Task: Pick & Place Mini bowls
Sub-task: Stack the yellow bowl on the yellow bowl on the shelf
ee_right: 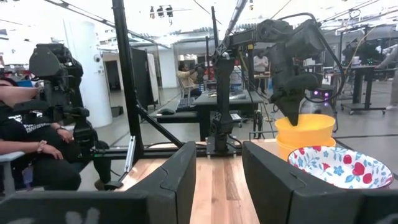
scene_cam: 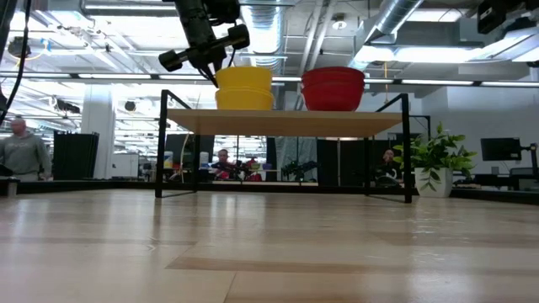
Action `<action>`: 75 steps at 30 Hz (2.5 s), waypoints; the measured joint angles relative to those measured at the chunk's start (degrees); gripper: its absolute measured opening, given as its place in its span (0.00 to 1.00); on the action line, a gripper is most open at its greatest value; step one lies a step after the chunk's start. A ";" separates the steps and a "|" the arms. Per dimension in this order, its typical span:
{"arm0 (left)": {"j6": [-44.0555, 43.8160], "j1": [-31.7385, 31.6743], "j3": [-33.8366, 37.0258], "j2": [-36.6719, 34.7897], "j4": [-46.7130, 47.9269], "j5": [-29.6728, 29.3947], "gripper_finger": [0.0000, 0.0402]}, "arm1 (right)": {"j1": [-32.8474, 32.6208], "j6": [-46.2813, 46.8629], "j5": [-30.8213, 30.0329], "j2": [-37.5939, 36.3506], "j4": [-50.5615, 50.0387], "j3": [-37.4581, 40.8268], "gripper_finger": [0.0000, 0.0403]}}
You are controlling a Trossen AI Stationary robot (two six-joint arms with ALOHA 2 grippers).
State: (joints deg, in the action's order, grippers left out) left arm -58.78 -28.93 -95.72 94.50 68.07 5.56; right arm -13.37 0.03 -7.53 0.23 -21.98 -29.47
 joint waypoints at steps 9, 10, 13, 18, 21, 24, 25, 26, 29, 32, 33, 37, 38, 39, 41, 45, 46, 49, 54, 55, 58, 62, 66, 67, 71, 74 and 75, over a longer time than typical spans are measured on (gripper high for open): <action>0.00 -0.08 0.00 0.00 -0.16 -1.20 0.15 | 0.00 0.02 0.00 0.00 0.20 0.00 0.30; 0.00 -0.18 0.00 0.00 -0.17 -1.25 0.16 | 0.00 0.05 0.00 0.00 0.20 0.00 0.30; 0.01 -0.44 0.02 -0.32 -0.15 -1.29 0.19 | 0.00 0.41 0.02 0.00 0.20 0.00 0.30; 0.20 -0.85 0.02 -1.52 -0.22 -1.51 0.20 | 0.00 0.59 0.02 0.00 0.22 0.00 0.30; 0.23 -0.85 0.02 -3.05 -0.45 -2.81 0.20 | 0.00 0.57 0.02 0.00 0.22 0.00 0.30; 0.07 -0.85 0.02 -5.44 -0.74 -4.68 0.19 | 0.00 0.55 0.02 0.02 0.22 0.00 0.30; 0.04 -0.65 0.02 -6.22 -1.26 -5.53 0.19 | 0.00 0.55 0.02 0.02 0.21 0.00 0.30; 0.09 -0.30 0.02 -7.03 -2.29 -6.56 0.19 | 0.00 0.52 0.02 0.02 0.21 0.00 0.30; 3.70 0.96 0.02 -8.97 -9.17 -7.19 0.19 | 0.00 0.50 0.02 0.02 0.20 0.00 0.30; 7.23 1.92 -0.07 -9.27 -14.10 -5.45 0.15 | 0.00 0.46 0.02 0.02 0.20 0.00 0.30; 7.59 1.97 0.03 -9.03 -13.97 -5.34 0.14 | 0.00 0.46 0.00 0.02 0.22 0.00 0.30; 8.62 1.92 3.33 -8.55 -14.31 -4.90 0.09 | 0.00 0.48 0.00 0.02 0.20 0.00 0.30; 8.63 1.86 4.46 -8.55 -14.84 -4.85 0.08 | 0.00 0.48 0.00 0.02 0.20 0.00 0.30; 8.60 1.74 5.38 -8.57 -15.14 -4.66 0.07 | 0.00 0.46 0.00 0.02 0.20 0.00 0.30; 8.54 1.39 6.99 -8.69 -15.32 -4.09 0.06 | 0.00 0.48 0.00 0.01 0.21 0.00 0.30; 8.41 1.27 9.93 -8.76 -15.86 -3.37 0.04 | 0.00 0.49 0.00 0.02 0.20 0.00 0.30; 8.38 1.29 10.50 -8.76 -16.05 -3.18 0.03 | 0.00 0.49 0.00 0.02 0.20 0.00 0.30; 7.76 1.14 11.59 -8.77 -17.38 -2.97 0.03 | 0.00 0.50 0.00 0.02 0.20 0.00 0.30; 7.53 0.69 13.66 -8.79 -18.43 -3.21 0.03 | 0.00 0.93 0.00 0.02 0.20 0.00 0.30; 7.43 0.76 14.16 -8.79 -18.44 -3.17 0.02 | 0.00 1.05 0.00 0.02 0.20 0.00 0.30; 7.32 0.79 15.06 -8.76 -19.47 -3.03 0.02 | 0.00 1.07 0.00 0.02 0.20 0.00 0.30; 7.37 0.64 15.08 -8.77 -22.37 -3.18 0.02 | 0.00 1.05 0.00 0.02 0.20 0.00 0.30; 7.58 -0.60 15.10 -10.31 -28.66 -2.38 0.03 | 0.00 1.08 0.00 0.02 0.20 0.00 0.30; 8.22 -1.05 15.07 -10.88 -30.40 -2.51 0.03 | 0.00 1.07 0.00 0.02 0.20 0.00 0.30; 9.47 -2.89 15.16 -11.42 -31.71 -2.52 0.02 | 0.00 1.53 0.00 0.02 0.20 0.00 0.30; 9.49 -3.43 17.10 -11.34 -31.74 -1.65 0.02 | 0.00 1.51 0.00 0.02 0.20 0.00 0.30; 9.45 -3.43 18.02 -11.34 -31.71 -1.38 0.02 | 0.00 1.51 0.00 0.02 0.20 0.00 0.30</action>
State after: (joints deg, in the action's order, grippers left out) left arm -49.33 -32.36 -77.70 83.15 36.36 4.18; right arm -13.37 1.54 -7.53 0.25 -21.78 -29.47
